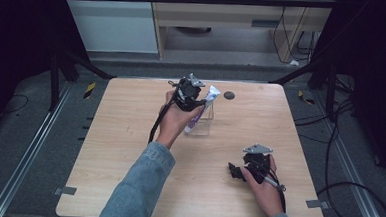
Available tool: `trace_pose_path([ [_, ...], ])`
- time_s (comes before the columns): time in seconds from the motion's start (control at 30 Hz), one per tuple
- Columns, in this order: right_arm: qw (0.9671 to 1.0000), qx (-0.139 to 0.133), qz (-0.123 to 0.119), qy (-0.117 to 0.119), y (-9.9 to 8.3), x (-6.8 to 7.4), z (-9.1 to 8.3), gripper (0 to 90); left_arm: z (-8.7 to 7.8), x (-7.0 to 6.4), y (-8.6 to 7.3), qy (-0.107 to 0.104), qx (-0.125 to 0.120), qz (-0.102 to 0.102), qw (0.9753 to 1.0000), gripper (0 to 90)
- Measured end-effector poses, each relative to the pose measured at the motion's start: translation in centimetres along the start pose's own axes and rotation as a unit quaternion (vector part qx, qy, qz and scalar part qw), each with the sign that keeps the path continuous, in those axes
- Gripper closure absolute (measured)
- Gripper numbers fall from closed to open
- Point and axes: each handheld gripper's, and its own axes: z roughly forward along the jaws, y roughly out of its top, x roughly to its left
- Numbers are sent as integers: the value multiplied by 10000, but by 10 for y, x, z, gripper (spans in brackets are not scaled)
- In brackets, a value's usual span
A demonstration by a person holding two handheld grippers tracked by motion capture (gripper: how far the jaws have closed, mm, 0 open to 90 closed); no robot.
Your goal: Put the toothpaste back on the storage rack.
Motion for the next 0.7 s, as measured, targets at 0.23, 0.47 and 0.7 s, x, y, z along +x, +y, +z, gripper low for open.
trace_pose_path([
  [0.23, 10000, -4, -7, 15, 0, 0, 0, 4, -7, -2, -5, -148, -14, -144, 9998, 395],
  [0.47, 10000, 1, 9, 20, 0, 0, 0, 4, -14, -3, -14, -312, -36, -101, 9995, 203],
  [0.7, 10000, 0, -1, 13, 0, 0, 0, 4, -21, -7, -23, -338, -88, 54, 9994, 82],
])
